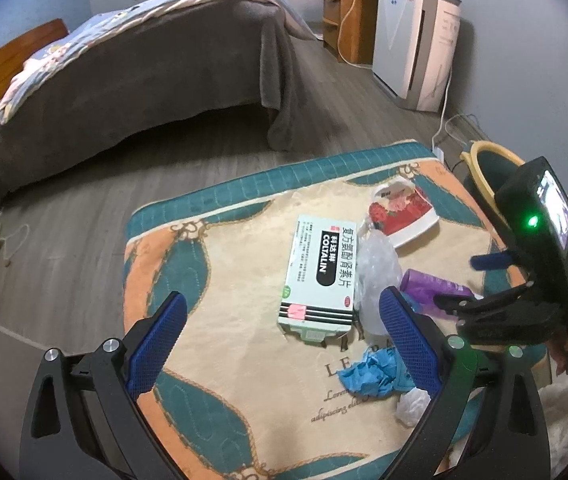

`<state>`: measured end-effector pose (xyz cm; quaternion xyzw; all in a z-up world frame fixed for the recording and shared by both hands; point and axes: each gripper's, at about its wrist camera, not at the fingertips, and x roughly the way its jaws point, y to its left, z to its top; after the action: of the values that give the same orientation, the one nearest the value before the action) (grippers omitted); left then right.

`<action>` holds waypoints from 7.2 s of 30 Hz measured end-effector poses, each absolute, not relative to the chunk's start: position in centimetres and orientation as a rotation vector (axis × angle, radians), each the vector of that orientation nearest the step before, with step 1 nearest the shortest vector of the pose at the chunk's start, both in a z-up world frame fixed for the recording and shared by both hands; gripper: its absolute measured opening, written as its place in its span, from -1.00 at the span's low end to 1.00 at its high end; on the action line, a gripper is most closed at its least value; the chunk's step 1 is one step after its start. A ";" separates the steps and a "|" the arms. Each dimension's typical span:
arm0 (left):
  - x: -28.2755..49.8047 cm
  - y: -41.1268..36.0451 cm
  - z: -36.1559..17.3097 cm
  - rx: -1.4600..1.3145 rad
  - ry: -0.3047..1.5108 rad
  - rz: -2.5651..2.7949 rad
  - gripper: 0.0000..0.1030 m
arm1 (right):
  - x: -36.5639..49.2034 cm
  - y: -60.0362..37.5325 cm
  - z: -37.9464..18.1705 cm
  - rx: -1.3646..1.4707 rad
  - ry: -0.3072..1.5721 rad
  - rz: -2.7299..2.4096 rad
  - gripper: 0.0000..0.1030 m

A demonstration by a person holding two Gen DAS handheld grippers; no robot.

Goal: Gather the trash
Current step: 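Grasp the purple bottle with the right tool while the left tool grasps the clear plastic bag, then carry the purple bottle and plastic bag to the wastebasket and release both, then move both tools back over the cushion toward the cup and blister pack, then grasp the blue pill blister with the left tool while the right tool grasps the red floral cup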

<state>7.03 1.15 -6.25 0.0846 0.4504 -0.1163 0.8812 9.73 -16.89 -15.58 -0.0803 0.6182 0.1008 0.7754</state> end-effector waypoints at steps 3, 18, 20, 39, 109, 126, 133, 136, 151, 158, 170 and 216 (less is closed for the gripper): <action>7.4 0.8 -6.7 0.188 0.949 -0.246 0.86 | 9.8 -16.3 -16.1 -0.194 1.348 0.257 -0.06; 9.5 -2.9 -9.9 0.235 0.998 -0.309 0.81 | 11.6 -21.4 -15.4 -0.080 1.348 0.078 -0.39; 9.8 -3.4 -10.4 0.224 1.009 -0.327 0.69 | 11.7 -21.9 -15.5 -0.049 1.353 0.076 -0.36; 11.3 -7.5 -13.7 0.228 1.107 -0.484 -0.73 | 12.9 -22.7 -16.1 0.013 1.371 0.153 -0.37; 11.5 -29.8 -4.7 0.327 0.729 -0.700 0.83 | 11.3 -50.4 -6.6 0.310 1.059 -0.257 0.48; 10.0 -16.8 -1.0 0.254 0.714 -0.504 0.88 | 12.5 -45.2 -3.5 0.272 0.997 -0.196 0.88; 9.0 -10.1 -0.7 0.237 0.748 -0.390 0.88 | 12.6 -40.8 -3.2 0.220 1.010 -0.155 0.88; 8.0 -7.7 -1.3 0.217 0.767 -0.354 0.88 | 12.1 -38.1 -3.2 0.172 1.026 -0.132 0.88; 5.2 -5.2 -7.1 0.301 0.839 -0.332 0.89 | 9.3 -30.0 -4.1 0.173 1.049 -0.145 0.88; 4.8 -7.0 -10.2 0.393 0.892 -0.408 0.89 | 10.7 -27.9 -5.2 0.174 1.082 -0.116 0.88; 5.7 -8.8 -14.9 0.327 1.060 -0.516 0.84 | 12.8 -26.7 -6.8 0.039 1.109 -0.105 0.88; 12.6 3.2 -5.2 0.148 0.934 -0.325 -0.79 | 16.5 -17.6 -10.5 -0.070 1.193 0.041 0.88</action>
<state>12.60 3.18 -5.22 0.0707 0.4478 -0.1559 0.8776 16.45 -17.58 -10.55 -0.0330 0.5615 0.0193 0.8266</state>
